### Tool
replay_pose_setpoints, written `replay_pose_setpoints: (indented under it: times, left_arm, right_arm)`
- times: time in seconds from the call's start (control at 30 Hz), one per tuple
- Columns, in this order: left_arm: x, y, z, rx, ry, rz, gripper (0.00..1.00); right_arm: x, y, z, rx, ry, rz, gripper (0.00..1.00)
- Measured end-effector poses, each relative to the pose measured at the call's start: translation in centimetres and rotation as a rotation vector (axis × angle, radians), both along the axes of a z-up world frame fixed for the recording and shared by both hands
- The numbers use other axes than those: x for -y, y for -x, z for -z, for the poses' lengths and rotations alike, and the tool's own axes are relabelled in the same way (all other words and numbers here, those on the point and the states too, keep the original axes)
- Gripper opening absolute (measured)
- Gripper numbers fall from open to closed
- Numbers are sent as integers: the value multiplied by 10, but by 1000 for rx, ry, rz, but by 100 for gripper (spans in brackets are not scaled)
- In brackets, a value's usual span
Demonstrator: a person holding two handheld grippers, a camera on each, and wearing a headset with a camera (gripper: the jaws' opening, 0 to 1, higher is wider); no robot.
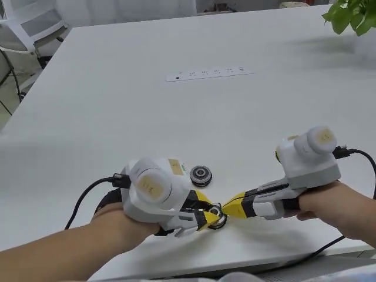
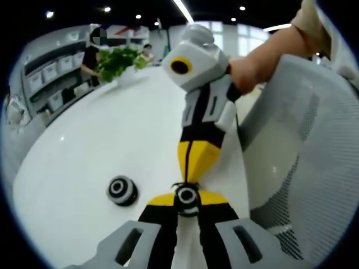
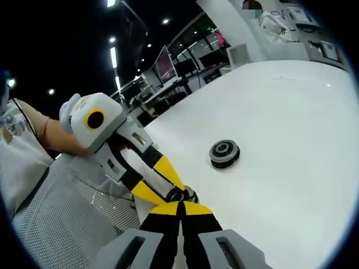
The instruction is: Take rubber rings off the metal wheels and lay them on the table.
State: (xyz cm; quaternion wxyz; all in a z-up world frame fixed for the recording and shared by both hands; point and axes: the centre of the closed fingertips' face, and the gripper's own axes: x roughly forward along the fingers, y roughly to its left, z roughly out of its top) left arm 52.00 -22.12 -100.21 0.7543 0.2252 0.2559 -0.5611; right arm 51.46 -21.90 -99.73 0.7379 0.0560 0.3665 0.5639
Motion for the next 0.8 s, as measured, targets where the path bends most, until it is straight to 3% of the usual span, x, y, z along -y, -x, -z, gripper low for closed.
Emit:
replay_pose_setpoints:
  times: [0.8]
  left_arm:
    - [0,0,0,-1,3,3,13]
  right_arm:
    - [-2,-1,1,8,-13,-28,0]
